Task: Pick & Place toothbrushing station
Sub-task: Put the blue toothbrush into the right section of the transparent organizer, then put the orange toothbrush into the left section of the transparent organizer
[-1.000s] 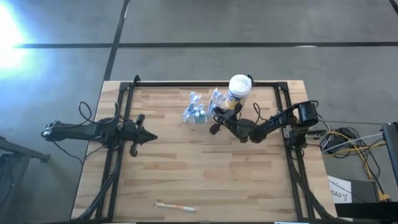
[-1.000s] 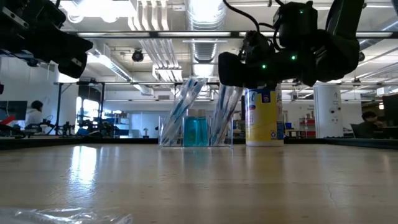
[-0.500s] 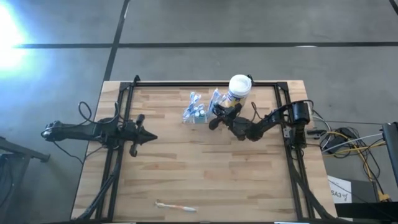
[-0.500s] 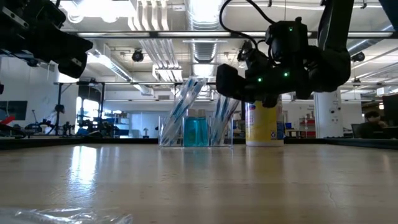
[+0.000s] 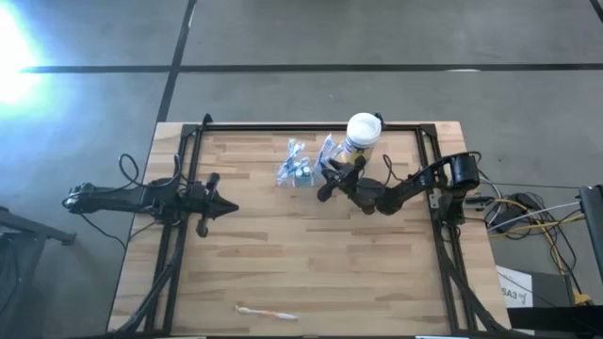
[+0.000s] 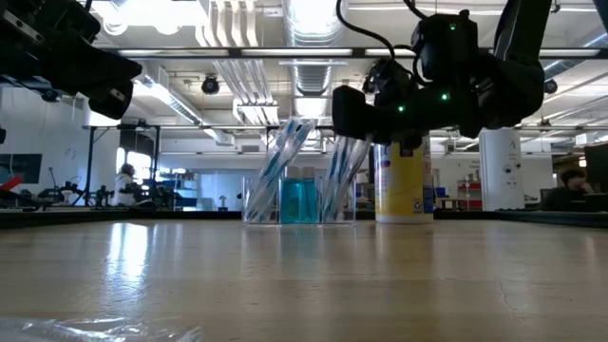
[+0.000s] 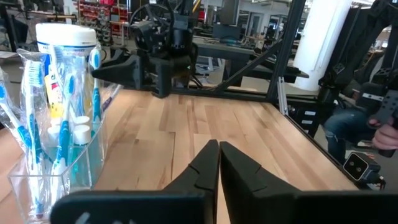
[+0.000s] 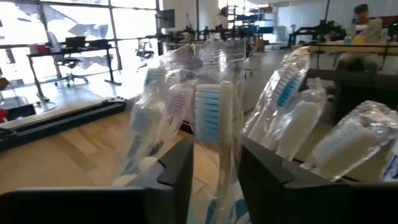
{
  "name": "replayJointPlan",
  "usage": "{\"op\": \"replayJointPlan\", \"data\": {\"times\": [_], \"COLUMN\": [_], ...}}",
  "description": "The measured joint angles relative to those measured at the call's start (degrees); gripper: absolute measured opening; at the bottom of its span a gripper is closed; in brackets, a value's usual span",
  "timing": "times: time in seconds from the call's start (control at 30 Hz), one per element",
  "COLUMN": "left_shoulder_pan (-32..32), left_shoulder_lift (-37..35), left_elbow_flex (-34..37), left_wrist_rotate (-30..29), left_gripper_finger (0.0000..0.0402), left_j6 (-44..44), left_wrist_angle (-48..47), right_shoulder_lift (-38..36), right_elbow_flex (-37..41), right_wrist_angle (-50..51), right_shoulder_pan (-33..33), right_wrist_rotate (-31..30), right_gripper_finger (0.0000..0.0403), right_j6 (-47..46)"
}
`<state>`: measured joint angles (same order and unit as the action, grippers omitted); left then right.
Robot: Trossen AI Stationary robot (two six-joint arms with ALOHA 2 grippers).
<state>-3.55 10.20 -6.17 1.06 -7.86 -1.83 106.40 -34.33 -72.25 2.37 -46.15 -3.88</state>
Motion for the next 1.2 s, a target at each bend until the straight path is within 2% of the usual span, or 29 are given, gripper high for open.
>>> {"op": "replayJointPlan", "data": {"times": [0.17,0.3,0.5,0.67,0.8,0.9,1.03,1.2], "left_shoulder_pan": [0.00,0.02,0.02,0.02,0.02,0.02,0.04,0.04], "left_shoulder_lift": [0.00,0.00,0.00,0.02,0.02,0.02,-0.54,-2.87], "left_elbow_flex": [0.00,0.00,-0.02,-0.02,-0.02,-0.02,-0.02,-0.02], "left_wrist_rotate": [0.00,0.00,1.28,1.44,1.44,1.40,1.34,1.24], "left_gripper_finger": [0.0012,0.0010,0.0013,0.0011,0.0008,0.0008,0.0005,0.0004], "left_j6": [-0.04,-0.04,0.25,0.18,0.00,-0.02,-0.04,-0.11], "left_wrist_angle": [0.00,0.00,-0.64,-1.49,-1.74,-1.73,-1.69,-1.67], "right_shoulder_lift": [-1.35,-2.77,-9.58,-18.40,-24.98,-27.74,-27.45,-23.56], "right_elbow_flex": [0.02,0.03,0.07,0.07,0.17,0.70,2.73,4.65], "right_wrist_angle": [-0.12,-0.10,-0.33,2.71,10.79,15.91,16.58,13.85], "right_shoulder_pan": [-0.13,-0.30,-3.00,-9.52,-15.24,-18.65,-21.88,-23.94], "right_wrist_rotate": [1.22,1.16,1.91,6.73,7.33,6.48,5.64,5.92], "right_gripper_finger": [0.0159,0.0183,0.0194,0.0187,0.0169,0.0138,0.0082,0.0019], "right_j6": [-0.17,-0.08,3.40,10.77,10.53,10.07,10.09,9.16]}}
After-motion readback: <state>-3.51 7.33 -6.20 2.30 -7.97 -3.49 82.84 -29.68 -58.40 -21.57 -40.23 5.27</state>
